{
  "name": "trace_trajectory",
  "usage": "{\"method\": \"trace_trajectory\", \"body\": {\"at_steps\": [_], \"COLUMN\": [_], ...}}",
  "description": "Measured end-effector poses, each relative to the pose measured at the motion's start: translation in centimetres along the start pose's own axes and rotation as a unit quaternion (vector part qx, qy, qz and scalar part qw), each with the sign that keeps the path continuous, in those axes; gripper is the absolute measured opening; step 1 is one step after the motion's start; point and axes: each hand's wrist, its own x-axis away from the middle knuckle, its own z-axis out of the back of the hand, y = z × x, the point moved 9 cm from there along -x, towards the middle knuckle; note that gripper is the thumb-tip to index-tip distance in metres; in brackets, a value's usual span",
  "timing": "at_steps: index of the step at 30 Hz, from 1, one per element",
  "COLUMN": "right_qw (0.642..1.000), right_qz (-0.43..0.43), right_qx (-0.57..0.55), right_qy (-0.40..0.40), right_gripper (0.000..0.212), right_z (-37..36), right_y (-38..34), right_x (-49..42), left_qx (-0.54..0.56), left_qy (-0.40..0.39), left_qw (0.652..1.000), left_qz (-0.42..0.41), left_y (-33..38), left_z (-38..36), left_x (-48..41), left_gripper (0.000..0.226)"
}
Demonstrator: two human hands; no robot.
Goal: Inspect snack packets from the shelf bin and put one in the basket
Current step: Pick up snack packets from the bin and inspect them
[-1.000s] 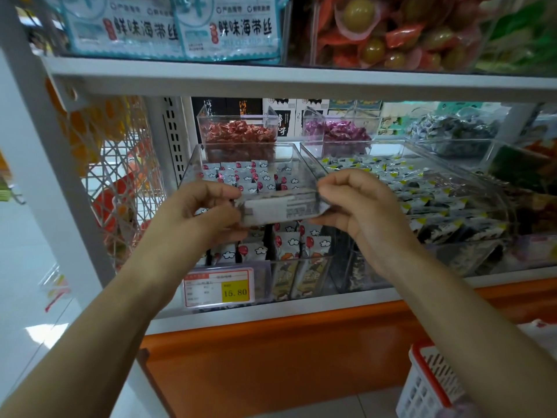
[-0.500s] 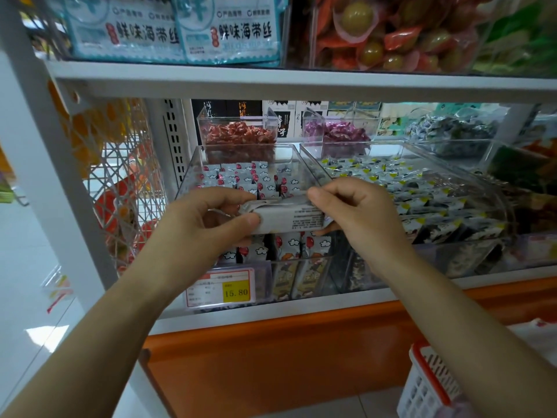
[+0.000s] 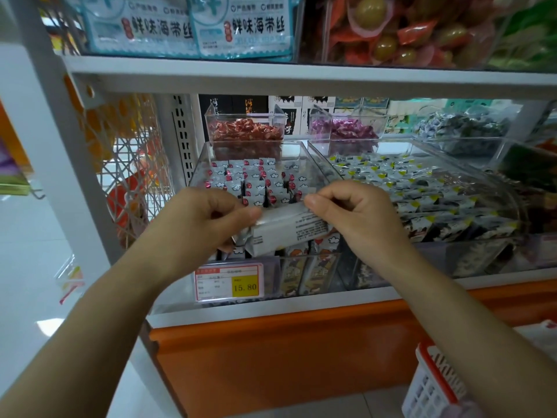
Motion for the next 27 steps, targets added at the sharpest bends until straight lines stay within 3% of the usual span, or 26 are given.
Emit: {"method": "trace_trajectory", "body": {"at_steps": [5,8,11,13,21,27], "right_qw": [1.0,0.999,0.998,0.997,0.984,0.98], "right_qz": [-0.005,-0.008,-0.026,-0.051,-0.077,-0.08], "right_qx": [-0.026,-0.028,-0.044,-0.065,-0.069,-0.041], "right_qy": [-0.013,0.013,0.029,0.0,-0.143,-0.18], "right_gripper": [0.021,0.019,0.013,0.005,0.012,0.023], "right_z": [-0.4,-0.1,0.3,0.2,-0.5,-0.8], "right_y": [0.1,0.1,0.4,0.8,1.0,1.3], "right_x": [0.1,0.1,0.1,0.0,0.0,0.2], "left_qx": [-0.017,0.024,0.019,0.012,0.069,0.071], "left_qy": [0.013,0.021,-0.026,-0.031,0.021,0.023], "left_qw": [1.0,0.999,0.999,0.999,0.997,0.997], "left_qz": [-0.012,0.001,0.018,0.018,-0.006,-0.012], "left_y": [0.3,0.1,-0.1,-0.1,0.2,0.4], "left_z": [0.2,0.2,-0.9,-1.1,-0.1,-0.4], "left_x": [-0.1,-0.2,0.0,0.0,-0.3,-0.3], "left_gripper": [0.025,0.039,0.047,0.043,0.029,0.027]}}
